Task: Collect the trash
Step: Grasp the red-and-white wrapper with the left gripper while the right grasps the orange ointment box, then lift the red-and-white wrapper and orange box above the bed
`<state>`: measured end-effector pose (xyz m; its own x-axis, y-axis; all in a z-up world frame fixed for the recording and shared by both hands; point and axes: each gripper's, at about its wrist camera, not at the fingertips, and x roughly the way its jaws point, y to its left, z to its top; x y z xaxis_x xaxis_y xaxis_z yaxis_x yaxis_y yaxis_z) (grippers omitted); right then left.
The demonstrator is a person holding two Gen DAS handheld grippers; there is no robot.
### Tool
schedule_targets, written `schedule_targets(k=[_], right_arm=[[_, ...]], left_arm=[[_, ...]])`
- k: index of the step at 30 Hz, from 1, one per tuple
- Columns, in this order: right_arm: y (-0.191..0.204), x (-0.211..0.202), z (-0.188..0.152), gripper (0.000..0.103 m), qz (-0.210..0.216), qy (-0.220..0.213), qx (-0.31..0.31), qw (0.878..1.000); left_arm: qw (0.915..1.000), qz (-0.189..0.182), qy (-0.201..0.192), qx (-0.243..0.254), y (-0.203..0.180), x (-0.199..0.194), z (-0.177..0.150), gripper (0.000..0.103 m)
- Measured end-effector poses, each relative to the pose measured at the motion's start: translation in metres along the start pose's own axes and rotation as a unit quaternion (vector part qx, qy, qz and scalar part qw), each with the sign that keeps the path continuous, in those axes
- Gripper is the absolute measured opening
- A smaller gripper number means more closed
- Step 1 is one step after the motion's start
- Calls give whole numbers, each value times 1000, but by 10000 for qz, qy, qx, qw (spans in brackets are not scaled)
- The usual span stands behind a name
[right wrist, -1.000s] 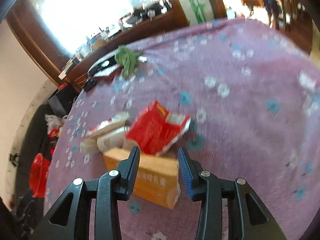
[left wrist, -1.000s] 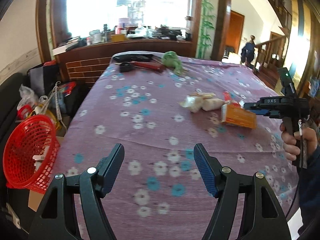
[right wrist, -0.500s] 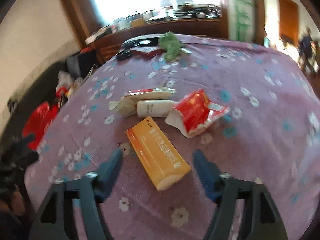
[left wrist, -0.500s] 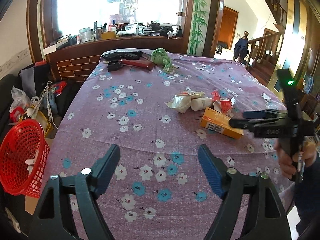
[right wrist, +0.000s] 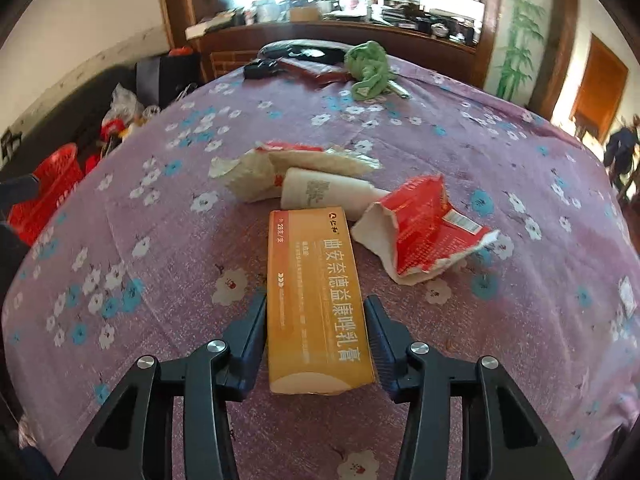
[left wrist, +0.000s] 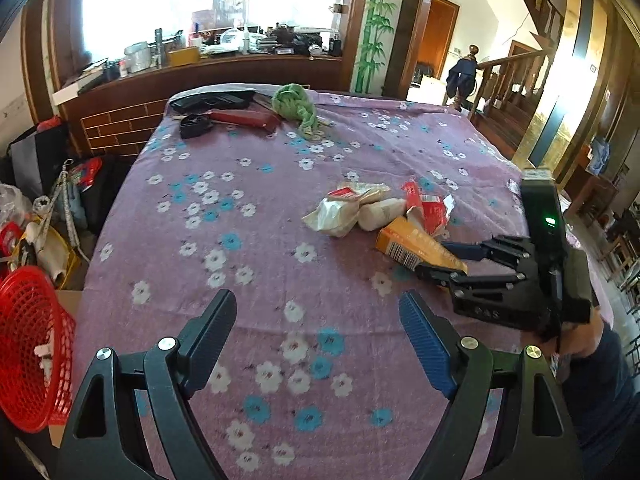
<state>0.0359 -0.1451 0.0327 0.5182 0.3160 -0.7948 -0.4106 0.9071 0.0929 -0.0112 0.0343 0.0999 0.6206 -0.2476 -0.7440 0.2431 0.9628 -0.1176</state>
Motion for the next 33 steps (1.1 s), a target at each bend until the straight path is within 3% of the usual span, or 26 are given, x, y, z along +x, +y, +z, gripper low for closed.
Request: schedule_targets(k=[5,12,15,19,25,29,33], right_arm=[[-30,-31,3,49,934,-690,700,9908],[-79,-53,-1,49,1056,-1255,1796,9700],[-88,-57,-2,49,1075,-1367,2026,9637],[-95,-61,-2,49,1198,-1439,2187,9577],[-96,-64,-2,49,1244,-1467,2165,9571],[-94,-62,-2,49,1220,-1438,2114,9590],[-90,-60,-1,49,1082,-1416,2018,9631]], left_arm=[[10000,30,57,-25,-10,29,31,83],[9987,2,503,72,-25,102,77,83],[9963,-24,854,93,-26,135,83,83],[9949,-21,1013,23,-24,161,87,81],[9930,-179,1109,-357,-10,182,91,45],[9925,-265,1086,-490,-7,189,87,46],[9947,-143,767,-665,-6,183,78,44]])
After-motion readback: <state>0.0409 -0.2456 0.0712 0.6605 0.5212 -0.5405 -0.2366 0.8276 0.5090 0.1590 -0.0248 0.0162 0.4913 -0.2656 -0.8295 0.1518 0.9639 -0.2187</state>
